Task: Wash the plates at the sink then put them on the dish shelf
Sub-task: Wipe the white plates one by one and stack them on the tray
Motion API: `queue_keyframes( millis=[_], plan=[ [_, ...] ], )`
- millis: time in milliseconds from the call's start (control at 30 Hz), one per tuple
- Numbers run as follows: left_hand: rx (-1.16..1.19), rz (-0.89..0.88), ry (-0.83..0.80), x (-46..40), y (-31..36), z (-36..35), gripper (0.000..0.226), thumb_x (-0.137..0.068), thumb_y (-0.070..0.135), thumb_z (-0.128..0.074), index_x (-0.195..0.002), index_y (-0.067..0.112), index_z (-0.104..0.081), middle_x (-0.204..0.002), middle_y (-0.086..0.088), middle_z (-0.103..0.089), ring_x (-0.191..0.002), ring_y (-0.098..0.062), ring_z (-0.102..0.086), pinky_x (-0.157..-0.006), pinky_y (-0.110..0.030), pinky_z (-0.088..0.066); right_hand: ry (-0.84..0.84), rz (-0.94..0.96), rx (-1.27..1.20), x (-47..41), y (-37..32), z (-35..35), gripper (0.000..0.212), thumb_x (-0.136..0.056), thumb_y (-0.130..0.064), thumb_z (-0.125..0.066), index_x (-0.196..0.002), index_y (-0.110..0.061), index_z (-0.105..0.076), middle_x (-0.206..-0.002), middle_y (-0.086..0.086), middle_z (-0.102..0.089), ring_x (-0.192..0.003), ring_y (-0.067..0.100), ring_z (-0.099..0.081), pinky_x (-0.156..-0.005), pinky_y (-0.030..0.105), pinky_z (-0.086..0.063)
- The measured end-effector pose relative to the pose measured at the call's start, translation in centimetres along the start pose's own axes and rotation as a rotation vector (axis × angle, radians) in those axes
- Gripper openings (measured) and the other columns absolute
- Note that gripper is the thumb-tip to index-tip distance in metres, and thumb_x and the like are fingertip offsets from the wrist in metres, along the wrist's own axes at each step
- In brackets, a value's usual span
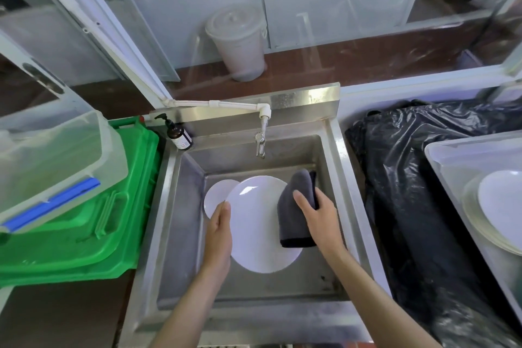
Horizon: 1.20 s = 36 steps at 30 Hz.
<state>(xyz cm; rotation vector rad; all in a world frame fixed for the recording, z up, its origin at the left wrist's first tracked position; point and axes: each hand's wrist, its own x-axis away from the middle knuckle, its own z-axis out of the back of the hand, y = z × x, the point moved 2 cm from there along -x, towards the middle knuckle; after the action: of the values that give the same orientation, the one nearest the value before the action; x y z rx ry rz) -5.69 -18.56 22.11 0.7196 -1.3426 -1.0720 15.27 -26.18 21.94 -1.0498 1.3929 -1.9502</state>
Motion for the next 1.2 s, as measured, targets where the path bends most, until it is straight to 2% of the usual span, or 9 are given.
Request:
queue_keyframes(
  millis=[100,200,367,533,667,733,900,1067,1200],
  plan=[
    [0.108,0.094,-0.024,1.3,0.7,-1.6,0.024,-0.108,0.046,-0.047,-0.1,0.045,-0.069,-0.108,0.029,-0.071,-0.114,-0.004,-0.06,-0.101,-0.032,-0.045,-0.027,0.079,0.223,-1.5,-1.3,-2.3,0.026,-0.098,-0.048,-0.064,-0.082,-0.03,-0.054,-0.078,-0.011,-0.068,-0.075,0.009,-0.065,-0.064,0.032,-0.052],
    [0.155,0.106,-0.028,1.9,0.9,-3.2,0.022,-0.107,0.049,-0.048,-0.119,0.047,-0.066,-0.125,0.024,-0.069,-0.127,-0.006,-0.058,-0.112,-0.038,-0.044,-0.065,0.119,0.327,-1.5,-1.2,-5.0,0.022,-0.099,-0.056,-0.056,-0.094,-0.035,-0.058,-0.087,-0.012,-0.07,-0.081,0.011,-0.065,-0.069,0.031,-0.05],
    [0.219,0.066,0.032,2.3,1.1,-4.9,0.026,-0.109,0.044,-0.046,-0.126,0.039,-0.064,-0.12,0.014,-0.074,-0.111,-0.006,-0.07,-0.095,-0.033,-0.055,-0.158,0.149,0.026,1.0,-1.9,-8.0,0.017,-0.107,-0.043,-0.053,-0.1,-0.032,-0.063,-0.084,-0.016,-0.07,-0.079,0.003,-0.064,-0.069,0.016,-0.043],
    [0.198,0.018,0.002,2.4,1.5,-4.0,0.026,-0.105,0.038,-0.058,-0.13,0.034,-0.065,-0.122,0.011,-0.075,-0.113,-0.006,-0.07,-0.097,-0.034,-0.054,-0.251,0.22,0.045,0.2,-2.4,-7.8,0.019,-0.108,-0.041,-0.051,-0.095,-0.032,-0.061,-0.084,-0.012,-0.071,-0.079,0.006,-0.066,-0.073,0.027,-0.05],
    [0.044,-0.032,-0.009,2.6,2.1,-3.9,0.023,-0.104,0.028,-0.06,-0.115,0.047,-0.063,-0.111,0.035,-0.07,-0.1,0.018,-0.063,-0.088,-0.019,-0.05,-0.034,0.175,0.152,-1.3,-2.3,-6.8,0.03,-0.106,-0.047,-0.049,-0.082,-0.03,-0.044,-0.073,-0.004,-0.062,-0.071,0.016,-0.059,-0.068,0.04,-0.048],
    [0.026,-0.028,-0.005,2.5,2.5,-4.2,0.019,-0.105,0.041,-0.055,-0.119,0.04,-0.069,-0.114,0.026,-0.073,-0.105,0.008,-0.066,-0.088,-0.022,-0.052,0.018,0.125,0.114,-0.8,-2.2,-6.8,0.03,-0.106,-0.048,-0.047,-0.083,-0.029,-0.041,-0.073,-0.003,-0.062,-0.069,0.014,-0.058,-0.067,0.042,-0.049],
    [0.246,0.178,0.097,1.8,2.8,-4.9,0.047,-0.104,0.061,-0.045,-0.115,0.027,-0.074,-0.106,0.004,-0.08,-0.1,-0.014,-0.075,-0.091,-0.038,-0.058,-0.249,0.298,0.24,1.2,-3.1,-7.7,0.016,-0.102,-0.05,-0.05,-0.103,-0.034,-0.05,-0.078,-0.008,-0.068,-0.07,0.012,-0.063,-0.065,0.032,-0.049],
    [0.2,0.203,0.027,2.4,3.5,-5.5,0.033,-0.105,0.055,-0.048,-0.107,0.032,-0.072,-0.109,0.005,-0.078,-0.102,-0.016,-0.073,-0.09,-0.038,-0.058,0.069,0.073,0.074,-1.5,-4.1,-6.6,0.025,-0.101,-0.046,-0.048,-0.088,-0.024,-0.045,-0.069,0.002,-0.062,-0.064,0.02,-0.059,-0.062,0.041,-0.046],
    [0.314,0.233,0.059,1.0,4.1,-4.8,0.045,-0.099,0.062,-0.054,-0.11,0.025,-0.077,-0.11,-0.004,-0.079,-0.102,-0.023,-0.075,-0.089,-0.039,-0.057,-0.137,0.211,0.229,1.2,-4.7,-8.8,0.024,-0.101,-0.052,-0.047,-0.1,-0.028,-0.049,-0.074,-0.002,-0.066,-0.07,0.023,-0.063,-0.067,0.041,-0.051]
  ],
)
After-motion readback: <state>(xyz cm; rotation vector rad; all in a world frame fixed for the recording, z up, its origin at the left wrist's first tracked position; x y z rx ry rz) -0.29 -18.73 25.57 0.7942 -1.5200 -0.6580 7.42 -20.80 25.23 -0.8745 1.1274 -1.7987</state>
